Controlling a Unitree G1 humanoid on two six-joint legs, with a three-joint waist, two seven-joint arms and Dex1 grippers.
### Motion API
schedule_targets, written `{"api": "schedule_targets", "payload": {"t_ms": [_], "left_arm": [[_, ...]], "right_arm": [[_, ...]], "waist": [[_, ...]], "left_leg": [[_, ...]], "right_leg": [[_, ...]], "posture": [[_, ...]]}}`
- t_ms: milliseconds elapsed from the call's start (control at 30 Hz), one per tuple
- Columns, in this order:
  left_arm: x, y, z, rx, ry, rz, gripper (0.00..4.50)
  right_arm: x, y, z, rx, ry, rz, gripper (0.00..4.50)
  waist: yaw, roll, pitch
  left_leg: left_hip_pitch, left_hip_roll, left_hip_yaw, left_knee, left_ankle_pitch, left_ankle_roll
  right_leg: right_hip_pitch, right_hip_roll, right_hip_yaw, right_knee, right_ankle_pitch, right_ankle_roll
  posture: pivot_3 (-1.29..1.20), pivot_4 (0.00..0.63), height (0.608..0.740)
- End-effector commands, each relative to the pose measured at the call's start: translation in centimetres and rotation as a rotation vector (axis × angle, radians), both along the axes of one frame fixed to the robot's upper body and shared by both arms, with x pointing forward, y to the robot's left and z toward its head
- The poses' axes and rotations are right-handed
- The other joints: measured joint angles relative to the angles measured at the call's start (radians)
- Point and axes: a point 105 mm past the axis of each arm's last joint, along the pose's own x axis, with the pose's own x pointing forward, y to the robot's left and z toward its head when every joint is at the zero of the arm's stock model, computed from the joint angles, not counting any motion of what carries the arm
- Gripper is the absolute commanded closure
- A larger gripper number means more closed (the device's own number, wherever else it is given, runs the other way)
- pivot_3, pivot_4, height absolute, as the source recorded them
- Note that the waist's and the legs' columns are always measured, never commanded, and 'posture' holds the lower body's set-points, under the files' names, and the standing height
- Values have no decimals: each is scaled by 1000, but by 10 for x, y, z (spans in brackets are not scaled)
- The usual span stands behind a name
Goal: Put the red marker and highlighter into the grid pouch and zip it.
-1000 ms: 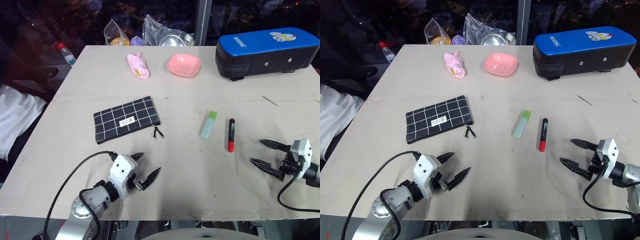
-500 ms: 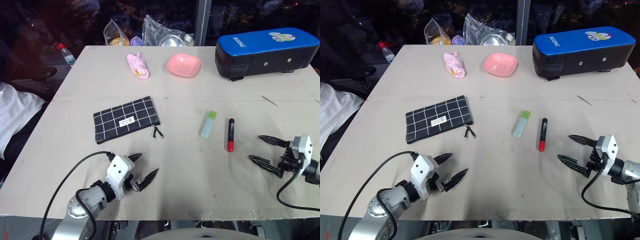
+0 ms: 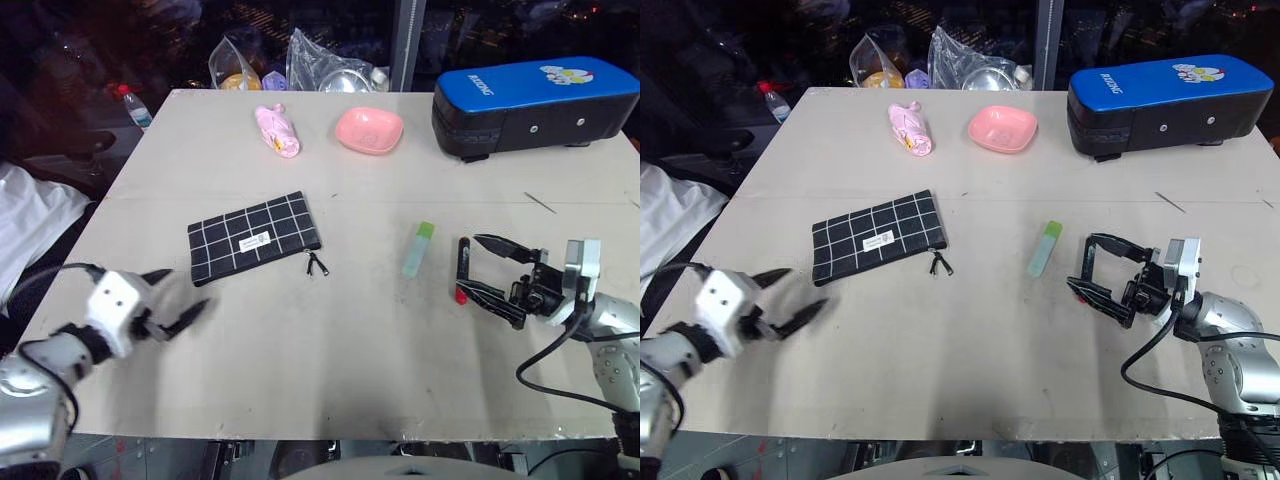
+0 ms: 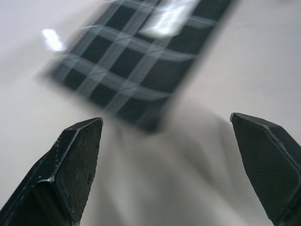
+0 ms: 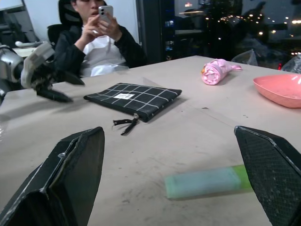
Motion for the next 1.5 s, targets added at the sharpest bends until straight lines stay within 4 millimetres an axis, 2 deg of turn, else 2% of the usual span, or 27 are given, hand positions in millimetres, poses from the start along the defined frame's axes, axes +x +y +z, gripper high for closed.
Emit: {"api": "schedule_targets", "payload": {"t_ms": [33, 233, 333, 500, 700, 967, 1200, 1500], "left_arm": [[-2, 29, 14, 181, -37, -16, 68], [3, 51, 14, 455, -54, -86, 68], [11, 52, 15, 590, -101, -126, 68], [25, 27, 11, 797, -216, -321, 68], [35, -4, -5, 923, -265, -559, 68], [61, -38, 6, 930, -466, -625, 68], [70, -68, 5, 859, -570, -691, 68], [92, -88, 23, 711, -681, -573, 68]], "right_arm": [[0, 0, 4, 1, -30, 11, 36], [2, -1, 1, -8, -35, 13, 36], [2, 0, 1, -9, -39, 13, 36], [3, -1, 3, -13, -45, 8, 36], [5, -2, 6, -17, -53, -2, 36], [5, -1, 3, -15, -48, -12, 36], [2, -4, 3, -23, -45, -25, 36], [2, -4, 2, -22, -49, -31, 36]], "waist": [[-2, -2, 1], [-4, -2, 1], [-2, -3, 1], [-1, -3, 0], [2, -2, 0], [50, 0, 0], [46, -1, 0], [25, -2, 1]], "left_leg": [[0, 0, 1, 0, 0, -1], [0, 0, 2, -1, 1, -2], [0, 0, 1, -1, 1, -2], [-1, 0, 1, -1, 1, -2], [0, 0, 3, -1, -1, 1], [-1, -1, 5, 11, -1, 4], [-1, 0, 6, 16, -2, 6], [-1, 1, 7, 15, -2, 6]], "right_leg": [[0, 0, 0, 0, 0, 1], [-1, 0, -2, 0, 2, 3], [-1, 0, -2, 1, 2, 3], [-2, -1, 1, 1, 2, 4], [-2, 0, -2, 3, 2, 4], [-2, 5, -3, 16, 1, 7], [-2, 5, -2, 18, 1, 7], [-2, 7, -2, 18, 0, 8]], "posture": [[0, 150, 740], [0, 150, 740], [0, 150, 740], [0, 150, 740], [0, 150, 740], [0, 150, 740], [0, 150, 740], [0, 150, 740]]}}
